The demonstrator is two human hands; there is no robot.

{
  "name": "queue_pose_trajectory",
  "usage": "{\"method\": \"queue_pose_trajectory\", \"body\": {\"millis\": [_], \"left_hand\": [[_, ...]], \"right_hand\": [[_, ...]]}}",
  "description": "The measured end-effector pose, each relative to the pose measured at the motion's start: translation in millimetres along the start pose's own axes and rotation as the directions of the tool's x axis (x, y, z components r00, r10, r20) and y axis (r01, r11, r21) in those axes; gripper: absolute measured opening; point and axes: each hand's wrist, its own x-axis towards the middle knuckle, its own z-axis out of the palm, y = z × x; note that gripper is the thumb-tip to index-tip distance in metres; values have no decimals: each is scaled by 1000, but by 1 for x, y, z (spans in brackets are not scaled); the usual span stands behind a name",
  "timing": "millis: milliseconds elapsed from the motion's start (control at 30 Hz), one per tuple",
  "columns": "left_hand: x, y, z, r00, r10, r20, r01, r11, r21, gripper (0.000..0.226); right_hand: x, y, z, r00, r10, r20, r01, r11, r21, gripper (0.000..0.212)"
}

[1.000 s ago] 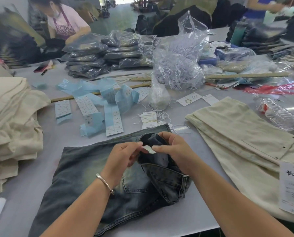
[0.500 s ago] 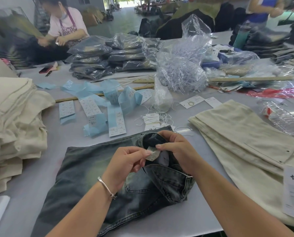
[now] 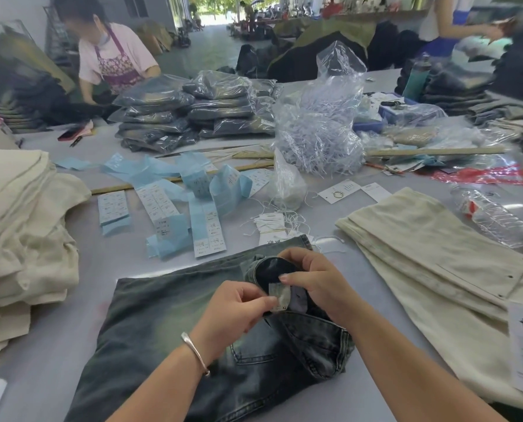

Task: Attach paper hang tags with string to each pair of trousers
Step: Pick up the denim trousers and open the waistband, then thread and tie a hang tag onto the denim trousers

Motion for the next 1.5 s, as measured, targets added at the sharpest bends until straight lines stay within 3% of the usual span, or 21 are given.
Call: {"method": "queue_pose_trajectory", "body": {"millis": [67, 133, 233, 300, 367, 467, 633, 733, 867, 1000, 1100, 1233, 1367, 1500], "left_hand": [[3, -4, 0, 1000, -2, -19, 4, 994, 108, 33], [7, -6, -1, 1000, -3, -26, 7, 990, 141, 33], [10, -8, -6, 1000, -21, -6, 21, 998, 64, 37], [10, -11, -16, 999, -43, 10, 42, 999, 27, 39], [9, -17, -33, 998, -65, -7, 65, 997, 52, 40], [11, -31, -69, 989, -116, -87, 124, 988, 96, 41], [21, -62, -122, 946, -205, -253, 195, 979, -66, 43], [27, -79, -132, 917, -232, -324, 229, 972, -49, 42], [43, -98, -135, 886, -179, -428, 252, 960, 121, 29], [78, -106, -138, 869, -46, -492, 215, 932, 292, 13], [112, -111, -137, 842, -81, -534, 265, 924, 277, 9], [155, -123, -136, 791, -238, -564, 398, 900, 179, 43], [181, -128, -125, 814, -117, -569, 407, 814, 415, 54], [189, -131, -121, 782, -102, -615, 420, 816, 398, 52]], "right_hand": [[2, 4, 3, 997, -67, -31, 56, 962, -269, 20], [4, 8, 6, 986, -143, -82, 83, 859, -506, 28], [4, 14, 11, 913, -375, -160, 103, 591, -800, 25], [4, 20, 12, 829, -529, -185, 49, 398, -916, 27], [4, 26, 12, 769, -601, -219, -7, 334, -942, 33], [4, 33, 18, 728, -651, -214, 28, 340, -940, 33], [18, 45, 46, 739, -652, -171, 197, 452, -870, 24], [42, 59, 57, 832, -536, -145, 177, 503, -846, 27], [85, 79, 61, 948, -310, -70, 116, 544, -831, 29], [126, 101, 58, 993, -117, 24, 81, 514, -854, 28], [141, 115, 61, 998, -11, 66, 64, 448, -892, 19], [143, 127, 62, 998, -14, 59, 59, 434, -899, 10], [141, 133, 63, 992, -111, 57, 101, 448, -888, 11], [141, 136, 63, 986, -160, 52, 121, 455, -882, 13]]}}
